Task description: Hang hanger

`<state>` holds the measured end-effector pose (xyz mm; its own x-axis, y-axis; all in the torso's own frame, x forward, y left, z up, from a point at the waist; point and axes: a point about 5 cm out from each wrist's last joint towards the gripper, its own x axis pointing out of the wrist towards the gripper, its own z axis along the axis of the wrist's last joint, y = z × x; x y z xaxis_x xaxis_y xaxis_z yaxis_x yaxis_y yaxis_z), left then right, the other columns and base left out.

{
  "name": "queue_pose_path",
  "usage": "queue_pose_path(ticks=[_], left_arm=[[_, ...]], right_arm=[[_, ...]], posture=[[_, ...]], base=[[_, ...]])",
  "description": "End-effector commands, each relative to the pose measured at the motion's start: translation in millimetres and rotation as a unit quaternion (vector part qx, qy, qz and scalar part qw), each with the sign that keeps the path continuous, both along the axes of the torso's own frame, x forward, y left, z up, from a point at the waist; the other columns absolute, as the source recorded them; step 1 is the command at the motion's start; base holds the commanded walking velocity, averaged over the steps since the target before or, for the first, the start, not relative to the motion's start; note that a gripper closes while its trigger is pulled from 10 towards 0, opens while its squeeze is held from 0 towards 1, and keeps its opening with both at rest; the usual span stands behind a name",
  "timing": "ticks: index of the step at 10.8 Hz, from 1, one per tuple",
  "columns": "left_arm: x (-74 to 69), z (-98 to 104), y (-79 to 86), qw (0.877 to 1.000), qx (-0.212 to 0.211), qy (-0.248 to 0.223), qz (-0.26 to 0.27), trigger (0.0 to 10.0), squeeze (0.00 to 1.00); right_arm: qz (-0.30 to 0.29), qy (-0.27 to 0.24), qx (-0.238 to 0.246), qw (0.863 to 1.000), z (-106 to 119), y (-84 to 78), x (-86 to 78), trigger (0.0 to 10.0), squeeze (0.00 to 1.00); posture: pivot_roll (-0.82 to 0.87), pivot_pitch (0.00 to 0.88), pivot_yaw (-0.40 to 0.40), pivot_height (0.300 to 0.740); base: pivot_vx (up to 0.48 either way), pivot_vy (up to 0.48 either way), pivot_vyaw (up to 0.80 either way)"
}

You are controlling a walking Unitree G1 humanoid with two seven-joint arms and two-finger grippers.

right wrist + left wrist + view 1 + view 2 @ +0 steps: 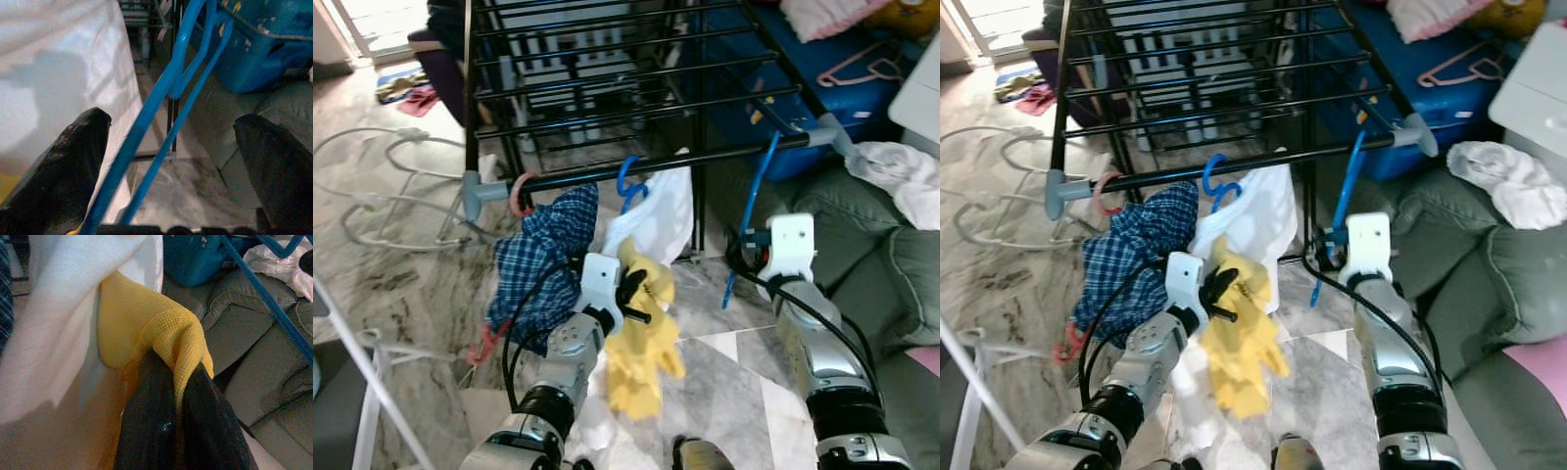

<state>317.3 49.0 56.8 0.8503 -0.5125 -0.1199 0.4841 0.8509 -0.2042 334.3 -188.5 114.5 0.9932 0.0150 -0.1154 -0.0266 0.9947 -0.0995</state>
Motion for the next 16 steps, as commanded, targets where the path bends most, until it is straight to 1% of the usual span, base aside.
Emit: queue_pose_path(ticks=[1, 2, 3, 4, 5, 6, 7, 8, 9, 10, 11, 12, 14, 15, 16], left_arm=[[-0.1, 0.4, 1.3, 1.0, 0.006, -0.004, 0.001, 10.0, 0.0], [-0.1, 0.4, 1.1, 1.0, 0.006, -0.004, 0.002, 10.0, 0.0], [0.0, 0.5, 0.1, 1.0, 0.007, -0.003, 0.001, 10.0, 0.0], [0.0, 0.3, -0.1, 1.0, 0.008, -0.002, 0.0, 10.0, 0.0], [-1.1, -0.8, -0.8, 1.0, 0.008, 0.0, -0.003, 10.0, 0.0], [-2.2, -1.7, -1.8, 1.0, 0.009, 0.001, -0.005, 10.0, 0.0], [-2.6, -2.4, -1.6, 1.0, 0.01, 0.002, -0.006, 10.0, 0.0], [-3.0, -3.3, -1.0, 1.0, 0.011, 0.004, -0.006, 10.0, 0.0], [-2.9, -3.5, -1.3, 1.0, 0.013, 0.005, -0.007, 10.0, 0.0], [-2.9, -3.6, -1.1, 1.0, 0.015, 0.006, -0.006, 10.0, 0.0], [-3.1, -4.5, 0.2, 1.0, 0.015, 0.008, -0.003, 10.0, 0.0], [-3.5, -5.1, 0.1, 1.0, 0.016, 0.009, -0.002, 10.0, 0.0], [-3.9, -6.1, -0.6, 1.0, 0.018, 0.013, -0.001, 10.0, 0.0], [-4.1, -6.3, -1.0, 1.0, 0.018, 0.013, -0.001, 10.0, 0.0], [-4.2, -6.9, -1.6, 1.0, 0.02, 0.016, -0.002, 10.0, 0.0]], right_arm=[[-0.011, 0.014, 0.004, 1.0, -4.6, -6.9, -1.8, 10.0, 0.0], [-0.021, 0.017, 0.002, 1.0, -5.9, -12.3, -3.7, 10.0, 0.0], [-0.056, 0.024, -0.028, 0.998, -5.7, -30.9, -9.8, 10.0, 0.0], [-0.071, 0.025, -0.043, 0.996, -1.9, -41.1, -12.9, 10.0, 0.0], [-0.072, 0.02, -0.039, 0.996, 4.7, -46.2, -13.0, 10.0, 0.0], [-0.066, 0.011, -0.037, 0.997, 10.2, -45.5, -10.7, 10.0, 0.0], [-0.047, 0.002, -0.037, 0.998, 15.0, -38.8, -6.6, 10.0, 0.0], [-0.034, 0.001, -0.039, 0.999, 16.5, -33.7, -3.1, 10.0, 0.0], [-0.006, 0.011, -0.045, 0.999, 16.8, -27.7, 2.8, 10.0, 0.0], [0.002, 0.017, -0.052, 0.998, 17.2, -29.6, 5.9, 10.0, 0.0], [0.011, 0.027, -0.055, 0.998, 17.4, -35.4, 8.4, 10.0, 0.0], [0.013, 0.04, -0.053, 0.998, 18.1, -44.9, 10.2, 10.0, 0.0], [0.02, 0.046, -0.049, 0.998, 20.4, -51.4, 12.3, 0.0, 0.0], [0.022, 0.045, -0.046, 0.998, 21.7, -51.2, 13.0, 0.0, 0.0], [0.034, 0.041, -0.041, 0.998, 22.3, -47.6, 13.9, 0.0, 0.0]], posture=[[-0.3, 0.162, 0.06, 0.74], [-0.3, 0.162, 0.06, 0.74], [-0.31, 0.16, 0.061, 0.74], [-0.31, 0.16, 0.061, 0.74], [-0.31, 0.16, 0.061, 0.74], [-0.32, 0.171, 0.065, 0.74], [-0.32, 0.177, 0.069, 0.74], [-0.32, 0.177, 0.069, 0.74], [-0.31, 0.175, 0.07, 0.74], [-0.31, 0.174, 0.069, 0.74], [-0.3, 0.17, 0.064, 0.74], [-0.3, 0.169, 0.057, 0.74], [-0.3, 0.165, 0.056, 0.74], [-0.3, 0.164, 0.056, 0.74], [-0.31, 0.161, 0.056, 0.74]], base=[[0.0, 0.0, 0.0], [0.0, 0.0, 0.0], [0.0, 0.0, 0.0], [0.0, 0.0, 0.0], [0.0, 0.0, 0.0], [0.0, 0.0, 0.0], [0.0, 0.0, 0.0], [0.0, 0.0, 0.0], [0.0, 0.0, 0.0], [0.0, 0.0, 0.0], [0.0, 0.0, 0.0], [0.0, 0.0, 0.0], [0.0, 0.0, 0.0], [0.0, 0.0, 0.0], [0.0, 0.0, 0.0]])
